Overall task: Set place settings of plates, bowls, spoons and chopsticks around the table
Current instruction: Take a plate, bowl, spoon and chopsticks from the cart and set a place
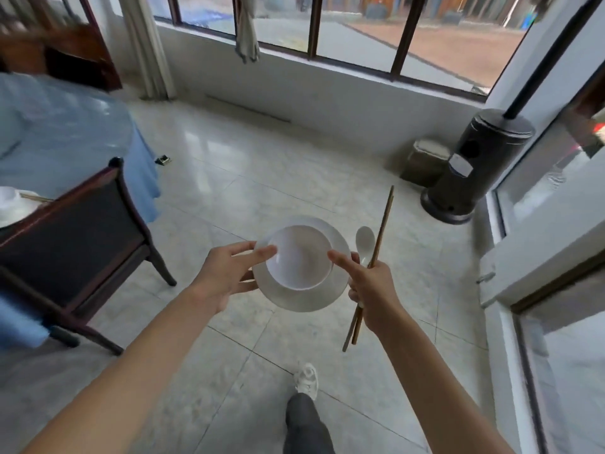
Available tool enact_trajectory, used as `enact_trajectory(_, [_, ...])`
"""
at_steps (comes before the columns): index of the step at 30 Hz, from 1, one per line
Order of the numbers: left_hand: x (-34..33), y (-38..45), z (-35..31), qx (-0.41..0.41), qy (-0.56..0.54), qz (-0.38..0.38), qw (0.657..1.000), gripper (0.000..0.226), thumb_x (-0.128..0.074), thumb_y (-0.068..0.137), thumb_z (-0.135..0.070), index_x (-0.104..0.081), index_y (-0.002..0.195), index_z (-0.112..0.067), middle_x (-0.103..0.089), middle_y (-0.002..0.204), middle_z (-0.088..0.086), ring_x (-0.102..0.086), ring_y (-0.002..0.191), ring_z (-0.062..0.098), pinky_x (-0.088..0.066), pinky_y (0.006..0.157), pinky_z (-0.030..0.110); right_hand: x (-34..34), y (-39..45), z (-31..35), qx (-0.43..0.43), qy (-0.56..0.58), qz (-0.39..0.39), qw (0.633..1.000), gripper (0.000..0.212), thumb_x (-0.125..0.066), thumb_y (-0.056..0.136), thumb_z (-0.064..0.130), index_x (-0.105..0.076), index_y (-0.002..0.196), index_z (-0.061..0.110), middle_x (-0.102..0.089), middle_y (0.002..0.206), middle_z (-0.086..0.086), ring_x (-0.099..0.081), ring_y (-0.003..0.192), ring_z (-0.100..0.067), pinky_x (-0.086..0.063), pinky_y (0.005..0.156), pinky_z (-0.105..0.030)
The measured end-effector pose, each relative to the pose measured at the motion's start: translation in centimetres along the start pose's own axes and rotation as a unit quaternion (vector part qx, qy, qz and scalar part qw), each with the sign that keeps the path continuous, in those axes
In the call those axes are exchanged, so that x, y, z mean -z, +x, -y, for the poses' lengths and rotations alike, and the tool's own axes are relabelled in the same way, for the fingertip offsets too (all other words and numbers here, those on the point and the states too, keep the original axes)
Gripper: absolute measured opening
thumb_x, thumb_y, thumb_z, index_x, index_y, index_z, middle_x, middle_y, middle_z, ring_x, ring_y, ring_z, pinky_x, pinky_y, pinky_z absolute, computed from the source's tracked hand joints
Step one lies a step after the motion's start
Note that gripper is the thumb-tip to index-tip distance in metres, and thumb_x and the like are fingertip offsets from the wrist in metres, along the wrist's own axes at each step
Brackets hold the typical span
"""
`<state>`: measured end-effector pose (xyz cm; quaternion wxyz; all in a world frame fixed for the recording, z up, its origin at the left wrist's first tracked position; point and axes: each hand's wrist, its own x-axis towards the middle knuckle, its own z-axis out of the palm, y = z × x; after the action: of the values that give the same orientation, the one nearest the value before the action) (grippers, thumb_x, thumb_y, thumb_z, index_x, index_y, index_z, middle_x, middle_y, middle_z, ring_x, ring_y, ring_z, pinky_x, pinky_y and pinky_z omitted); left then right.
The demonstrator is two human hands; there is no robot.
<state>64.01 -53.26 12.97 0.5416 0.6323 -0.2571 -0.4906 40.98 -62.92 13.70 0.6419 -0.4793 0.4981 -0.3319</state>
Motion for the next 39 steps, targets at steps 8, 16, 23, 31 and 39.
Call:
enact_trajectory(8, [2.0, 14.5, -7.2, -0.006, -0.047, -0.149, 0.988, 0.021, -0.091, 0.074, -0.035, -0.083, 0.092, -0.028, -0.082, 0.099, 0.004, -0.08, 0.088, 0.027, -0.064, 0.067, 0.032, -6.8, 19.8, 7.2, 0.007, -0.021, 0.102, 0.995, 0.023, -0.09, 0.076, 0.033, -0.077, 0.083, 0.015, -0.047, 0.045, 0.014, -0.033, 0.037, -0.004, -0.029, 0.04, -0.02])
enact_trajectory(16, [7.4, 24.1, -11.3, 0.021, -0.082, -0.244, 0.966, 0.016, -0.087, 0.08, -0.033, -0.082, 0.066, -0.04, -0.082, 0.09, -0.005, -0.08, 0.083, 0.018, -0.061, 0.06, 0.026, -16.4, 34.2, 10.8, -0.011, -0.062, 0.236, 0.97, 0.028, -0.087, 0.08, 0.032, -0.077, 0.092, 0.009, -0.042, 0.046, 0.016, -0.027, 0.041, -0.006, -0.026, 0.039, -0.019])
enact_trajectory(23, [15.0, 36.6, -13.6, 0.043, -0.118, -0.31, 0.942, 0.041, -0.087, 0.08, -0.035, -0.075, 0.114, -0.016, -0.081, 0.107, 0.005, -0.079, 0.093, 0.022, -0.061, 0.066, 0.028, -27.3, 47.5, 12.6, -0.017, -0.117, 0.275, 0.954, 0.033, -0.086, 0.081, 0.035, -0.074, 0.093, 0.007, -0.04, 0.045, 0.017, -0.031, 0.038, -0.004, -0.026, 0.039, -0.018])
enact_trajectory(31, [24.7, 53.2, -18.2, 0.039, -0.176, -0.33, 0.927, 0.069, -0.089, 0.075, -0.039, -0.067, 0.132, -0.008, -0.08, 0.11, 0.005, -0.079, 0.096, 0.023, -0.063, 0.088, 0.04, -40.6, 64.0, 17.7, -0.03, -0.164, 0.303, 0.938, 0.053, -0.088, 0.078, 0.038, -0.071, 0.105, -0.004, -0.03, 0.053, 0.01, -0.022, 0.045, -0.009, -0.023, 0.04, -0.021])
enact_trajectory(39, [33.7, 64.8, -24.0, 0.041, -0.174, -0.343, 0.922, 0.089, -0.091, 0.067, -0.046, -0.059, 0.142, -0.009, -0.079, 0.113, 0.006, -0.08, 0.093, 0.021, -0.063, 0.089, 0.04, -51.9, 75.1, 21.4, -0.051, -0.163, 0.312, 0.934, 0.044, -0.088, 0.079, 0.037, -0.074, 0.102, 0.002, -0.036, 0.049, 0.015, -0.025, 0.042, -0.007, -0.025, 0.039, -0.018])
